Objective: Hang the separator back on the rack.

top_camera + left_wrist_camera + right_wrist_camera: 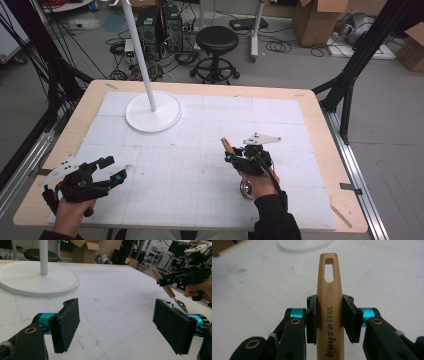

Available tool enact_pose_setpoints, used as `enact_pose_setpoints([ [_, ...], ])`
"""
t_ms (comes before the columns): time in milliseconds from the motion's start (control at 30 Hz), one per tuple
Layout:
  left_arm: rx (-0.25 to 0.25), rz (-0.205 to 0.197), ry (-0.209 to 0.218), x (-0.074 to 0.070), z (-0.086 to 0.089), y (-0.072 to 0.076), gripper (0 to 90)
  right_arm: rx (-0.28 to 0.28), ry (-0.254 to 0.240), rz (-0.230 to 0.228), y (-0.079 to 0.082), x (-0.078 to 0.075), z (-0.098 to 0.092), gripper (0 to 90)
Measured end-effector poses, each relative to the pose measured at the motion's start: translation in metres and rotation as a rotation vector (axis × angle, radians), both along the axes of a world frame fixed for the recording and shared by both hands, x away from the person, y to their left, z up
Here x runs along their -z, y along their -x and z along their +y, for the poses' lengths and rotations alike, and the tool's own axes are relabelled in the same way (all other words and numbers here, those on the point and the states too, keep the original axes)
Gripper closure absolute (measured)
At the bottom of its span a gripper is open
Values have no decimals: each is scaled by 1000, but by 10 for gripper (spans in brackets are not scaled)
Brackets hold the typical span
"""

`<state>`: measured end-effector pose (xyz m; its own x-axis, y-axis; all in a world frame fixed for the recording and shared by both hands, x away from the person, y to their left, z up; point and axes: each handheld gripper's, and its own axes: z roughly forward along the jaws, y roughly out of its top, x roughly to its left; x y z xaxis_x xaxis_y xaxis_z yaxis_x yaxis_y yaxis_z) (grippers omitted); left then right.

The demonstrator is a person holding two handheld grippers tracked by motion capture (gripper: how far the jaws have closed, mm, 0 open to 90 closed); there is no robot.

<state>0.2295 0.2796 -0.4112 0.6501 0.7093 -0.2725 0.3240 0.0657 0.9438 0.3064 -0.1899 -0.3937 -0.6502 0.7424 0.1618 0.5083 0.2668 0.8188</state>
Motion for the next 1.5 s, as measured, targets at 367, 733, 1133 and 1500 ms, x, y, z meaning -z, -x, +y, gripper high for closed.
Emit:
enact_pose_setpoints([
  [367, 73, -22, 48, -16, -10, 5, 218, -236, -205, -42, 30, -14, 11, 668],
  [733, 303, -106, 191, -59, -46, 6, 267, -397, -334, -85, 43, -23, 28, 668],
  [1133, 528, -101, 236, -76, -92, -4, 258, -577, -367, -133, 64, -36, 60, 668],
  [1500, 617, -79, 245, -70, -102, 0, 325, -665, -402, -131, 73, -35, 80, 668],
])
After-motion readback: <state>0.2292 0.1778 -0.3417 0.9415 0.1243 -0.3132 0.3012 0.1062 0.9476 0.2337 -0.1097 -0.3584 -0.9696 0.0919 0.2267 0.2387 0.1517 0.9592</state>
